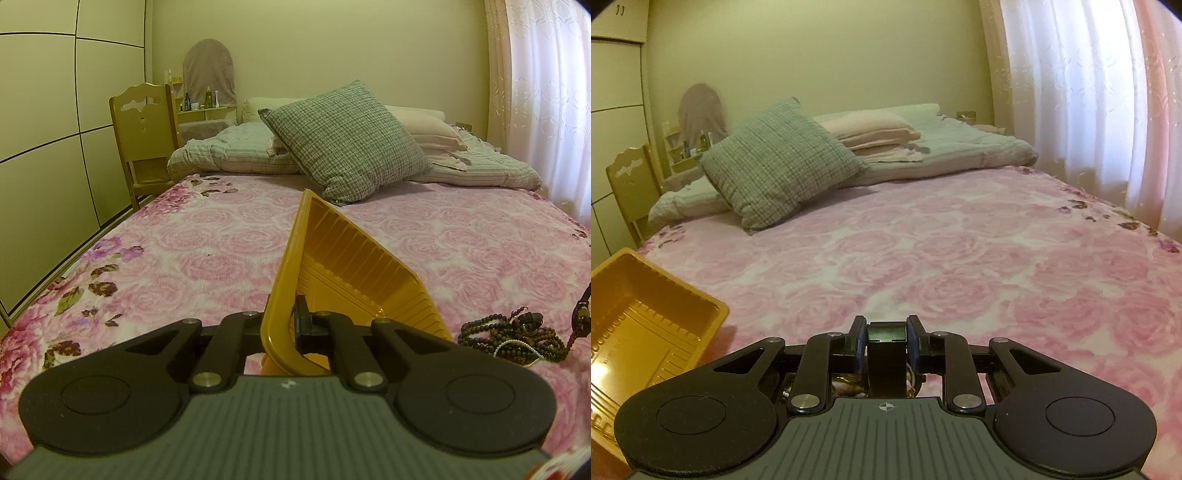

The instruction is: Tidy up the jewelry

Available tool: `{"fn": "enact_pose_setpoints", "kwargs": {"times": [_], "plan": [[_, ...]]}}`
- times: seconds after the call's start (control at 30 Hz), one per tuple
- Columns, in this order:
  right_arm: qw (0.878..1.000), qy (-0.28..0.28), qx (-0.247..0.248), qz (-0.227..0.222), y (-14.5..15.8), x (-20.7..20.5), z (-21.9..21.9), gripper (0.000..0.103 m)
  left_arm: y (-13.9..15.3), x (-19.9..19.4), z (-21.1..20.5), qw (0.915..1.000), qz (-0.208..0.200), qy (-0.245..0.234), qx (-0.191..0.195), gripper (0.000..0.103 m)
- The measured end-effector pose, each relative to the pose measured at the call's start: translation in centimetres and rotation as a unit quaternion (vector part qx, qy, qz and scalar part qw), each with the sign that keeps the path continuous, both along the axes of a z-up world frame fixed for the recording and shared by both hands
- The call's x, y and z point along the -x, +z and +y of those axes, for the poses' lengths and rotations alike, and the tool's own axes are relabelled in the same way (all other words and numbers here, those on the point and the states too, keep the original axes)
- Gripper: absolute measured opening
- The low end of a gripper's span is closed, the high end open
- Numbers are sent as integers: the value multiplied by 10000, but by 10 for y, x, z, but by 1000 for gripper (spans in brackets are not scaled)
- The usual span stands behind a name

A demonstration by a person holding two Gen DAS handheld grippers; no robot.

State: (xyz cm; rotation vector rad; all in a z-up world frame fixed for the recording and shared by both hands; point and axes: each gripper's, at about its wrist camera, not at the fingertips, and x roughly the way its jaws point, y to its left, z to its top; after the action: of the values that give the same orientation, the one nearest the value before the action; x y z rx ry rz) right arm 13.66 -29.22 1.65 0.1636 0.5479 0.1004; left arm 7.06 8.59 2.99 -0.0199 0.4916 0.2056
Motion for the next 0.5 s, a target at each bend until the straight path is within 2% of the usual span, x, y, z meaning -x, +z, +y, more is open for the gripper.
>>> {"fn": "enact_pose_setpoints", "kwargs": {"times": [0.33,0.5], "plan": [[9990,210,-389,42,5,-3,1,23,-1,0,1,10000,7,1,43,6],[9992,237,-315,90,4,-5,5,23,-1,0,2,10000,8,5,58,6]]}}
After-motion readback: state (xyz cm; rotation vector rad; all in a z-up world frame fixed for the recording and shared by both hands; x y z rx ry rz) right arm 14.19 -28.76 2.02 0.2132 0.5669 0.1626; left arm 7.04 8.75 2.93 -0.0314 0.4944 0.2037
